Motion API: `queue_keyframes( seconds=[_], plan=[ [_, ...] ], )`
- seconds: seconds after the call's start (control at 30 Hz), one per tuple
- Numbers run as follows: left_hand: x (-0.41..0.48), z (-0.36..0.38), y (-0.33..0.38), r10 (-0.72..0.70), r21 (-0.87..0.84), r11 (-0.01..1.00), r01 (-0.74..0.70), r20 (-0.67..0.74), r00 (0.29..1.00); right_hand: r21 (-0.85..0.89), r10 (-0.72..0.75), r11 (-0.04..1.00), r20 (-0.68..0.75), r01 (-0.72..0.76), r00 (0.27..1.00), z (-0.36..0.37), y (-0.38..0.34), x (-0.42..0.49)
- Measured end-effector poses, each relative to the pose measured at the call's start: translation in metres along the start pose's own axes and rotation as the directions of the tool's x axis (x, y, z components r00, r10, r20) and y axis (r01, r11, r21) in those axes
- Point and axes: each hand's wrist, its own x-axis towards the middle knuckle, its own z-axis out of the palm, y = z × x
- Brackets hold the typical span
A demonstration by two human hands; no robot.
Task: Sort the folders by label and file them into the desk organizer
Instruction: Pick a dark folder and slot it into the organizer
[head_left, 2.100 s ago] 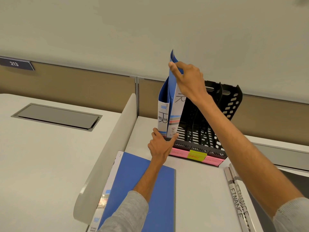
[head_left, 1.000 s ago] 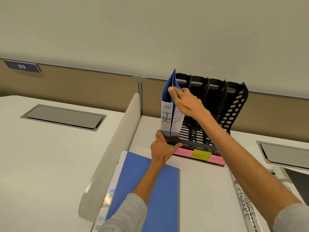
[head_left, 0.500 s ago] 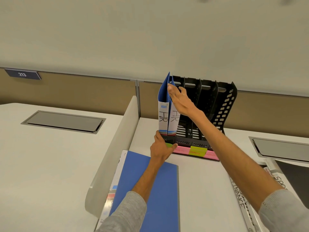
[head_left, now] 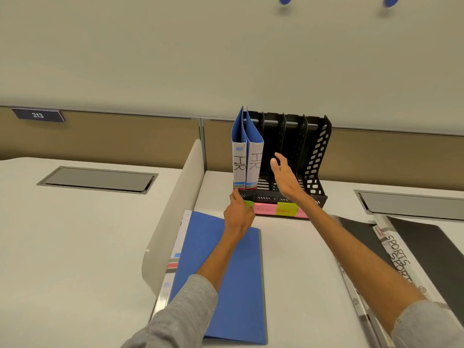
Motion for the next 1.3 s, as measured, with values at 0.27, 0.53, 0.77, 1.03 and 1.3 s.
queue_keyframes(
  seconds=[0.27, 0.53, 0.77, 1.03, 1.3],
  plan=[
    [-0.037, 0.013, 0.002, 0.073, 0.085, 0.993, -0.081, 0.089, 0.993, -0.069, 0.136, 0.988, -0.028, -0.138, 0.990, -0.008, 0.048, -0.069],
    [-0.077, 0.066, 0.019, 0.120, 0.042, 0.990, -0.135, 0.261, 0.958, -0.080, 0.283, 0.952, -0.141, -0.296, 0.949, -0.045, 0.106, -0.138],
    [-0.101, 0.112, 0.059, 0.157, 0.027, 0.983, -0.180, 0.380, 0.912, -0.139, 0.326, 0.923, -0.209, -0.358, 0.922, -0.105, 0.164, -0.182],
    [-0.117, 0.168, 0.115, 0.059, 0.020, 0.997, -0.076, 0.438, 0.897, -0.182, 0.487, 0.843, -0.143, -0.506, 0.862, -0.157, 0.215, -0.207],
    [-0.124, 0.206, 0.153, -0.094, 0.049, 0.995, 0.082, 0.377, 0.922, -0.359, 0.490, 0.807, -0.037, -0.469, 0.871, -0.174, 0.259, -0.210]
  ],
)
